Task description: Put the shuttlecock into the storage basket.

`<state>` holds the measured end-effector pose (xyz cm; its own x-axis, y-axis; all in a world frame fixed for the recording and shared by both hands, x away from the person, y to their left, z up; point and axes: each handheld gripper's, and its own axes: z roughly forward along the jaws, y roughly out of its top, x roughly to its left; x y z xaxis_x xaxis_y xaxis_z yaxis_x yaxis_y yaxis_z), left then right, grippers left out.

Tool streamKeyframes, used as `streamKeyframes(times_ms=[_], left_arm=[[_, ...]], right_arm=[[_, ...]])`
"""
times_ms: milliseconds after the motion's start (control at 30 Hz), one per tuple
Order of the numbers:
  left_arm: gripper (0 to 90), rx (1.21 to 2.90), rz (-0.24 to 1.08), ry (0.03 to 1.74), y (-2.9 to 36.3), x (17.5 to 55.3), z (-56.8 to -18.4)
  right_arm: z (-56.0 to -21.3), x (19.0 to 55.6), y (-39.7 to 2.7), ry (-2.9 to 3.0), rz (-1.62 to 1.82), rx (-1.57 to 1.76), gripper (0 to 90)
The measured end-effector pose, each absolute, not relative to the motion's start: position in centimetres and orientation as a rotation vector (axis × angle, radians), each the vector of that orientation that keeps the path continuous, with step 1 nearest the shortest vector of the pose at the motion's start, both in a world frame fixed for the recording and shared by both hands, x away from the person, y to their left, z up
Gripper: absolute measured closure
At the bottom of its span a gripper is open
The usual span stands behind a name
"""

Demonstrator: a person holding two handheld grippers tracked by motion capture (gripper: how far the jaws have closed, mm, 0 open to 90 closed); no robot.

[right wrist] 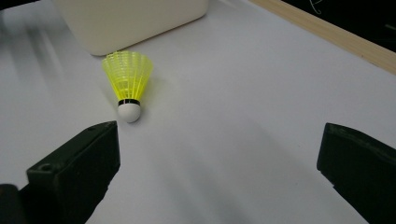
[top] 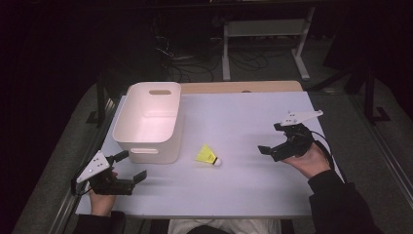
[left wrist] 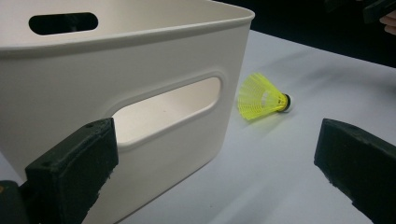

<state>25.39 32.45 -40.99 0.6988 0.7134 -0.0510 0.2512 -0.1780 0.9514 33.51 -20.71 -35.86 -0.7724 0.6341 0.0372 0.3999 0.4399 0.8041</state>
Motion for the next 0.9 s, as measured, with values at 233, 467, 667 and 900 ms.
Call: streamKeyframes(times_ms=[233, 467, 667, 900], left_arm=[[0.0, 1.746, 0.492, 0.772, 32.4, 25.4, -41.0], [0.0, 1.750, 0.492, 0.769, 32.4, 25.4, -41.0], [0.0, 1.750, 0.492, 0.767, 32.4, 25.4, -41.0], [0.0, 1.751, 0.492, 0.766, 32.4, 25.4, -41.0]], right_arm=[[-35.5, 33.8, -19.7, 2.455, 1.224, 0.866, 0.0], [-35.6, 34.0, -19.1, 2.481, 1.204, 0.848, 0.0], [-35.5, 34.3, -18.4, 2.508, 1.189, 0.830, 0.0], [-35.3, 34.8, -17.5, 2.536, 1.182, 0.813, 0.0]])
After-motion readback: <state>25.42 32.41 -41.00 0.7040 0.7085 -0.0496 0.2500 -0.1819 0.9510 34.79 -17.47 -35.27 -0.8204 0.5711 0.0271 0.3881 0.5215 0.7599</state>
